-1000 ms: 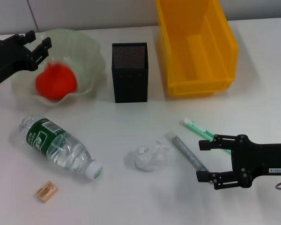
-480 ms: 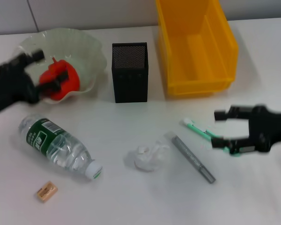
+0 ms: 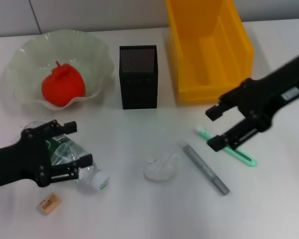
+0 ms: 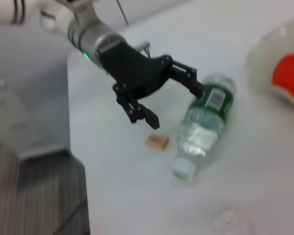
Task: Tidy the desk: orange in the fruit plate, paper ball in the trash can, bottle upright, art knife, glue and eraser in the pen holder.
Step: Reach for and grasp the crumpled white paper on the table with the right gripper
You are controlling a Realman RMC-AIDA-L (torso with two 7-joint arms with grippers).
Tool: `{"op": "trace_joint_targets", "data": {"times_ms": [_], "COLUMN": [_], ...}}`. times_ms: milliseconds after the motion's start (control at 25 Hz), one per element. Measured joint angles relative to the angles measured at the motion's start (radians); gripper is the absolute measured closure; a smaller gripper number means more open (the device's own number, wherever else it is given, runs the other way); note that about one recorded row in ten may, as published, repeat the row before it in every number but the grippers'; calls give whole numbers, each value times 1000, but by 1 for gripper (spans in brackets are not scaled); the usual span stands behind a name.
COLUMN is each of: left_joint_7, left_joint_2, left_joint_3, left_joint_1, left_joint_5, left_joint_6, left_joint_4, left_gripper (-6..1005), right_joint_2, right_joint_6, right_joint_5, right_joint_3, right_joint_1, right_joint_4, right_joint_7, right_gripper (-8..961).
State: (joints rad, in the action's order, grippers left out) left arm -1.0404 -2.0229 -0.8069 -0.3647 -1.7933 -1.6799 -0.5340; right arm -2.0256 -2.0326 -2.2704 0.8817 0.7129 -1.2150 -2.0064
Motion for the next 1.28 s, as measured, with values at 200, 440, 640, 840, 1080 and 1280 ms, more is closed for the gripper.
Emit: {"op": "trace_joint_targets", "data": {"times_ms": [200,440,640,840,1080,1280], "left_joint_7": [-3,-4,-4,-4,-1,4], "left_joint_2": [-17,-16,-15,-15,-14,-15], "left_joint_3": [6,3,6,0,0,0], "left_joint_1": [2,0,-1,-4,-6,-9], "left_joint_5": [-8,-13,-14,-15,-15,-18], "left_joint_6": [0,0,-3,-3,-4,-4], "left_joint_4": [-11,-13,-16,-24,-24,-25], "left_gripper": [131,132,132,132,133,133], "right_joint_2": [-43,-57,-60,-60,-61,-61], "right_joint_6": [22,114,203,332,434,505], "right_joint_5": [-79,-86,-90,-104,-114,-122], "right_joint_3": [123,368,489,617,727,776], "right_joint_1": [93,95,90,90,98,104], "right_joint_4": [-43,-61,-29,23,54,91], "right_joint_7": [-134,-235,-271,-316,-346,-350], "right_gripper": [116,116,116,116,116,116]}}
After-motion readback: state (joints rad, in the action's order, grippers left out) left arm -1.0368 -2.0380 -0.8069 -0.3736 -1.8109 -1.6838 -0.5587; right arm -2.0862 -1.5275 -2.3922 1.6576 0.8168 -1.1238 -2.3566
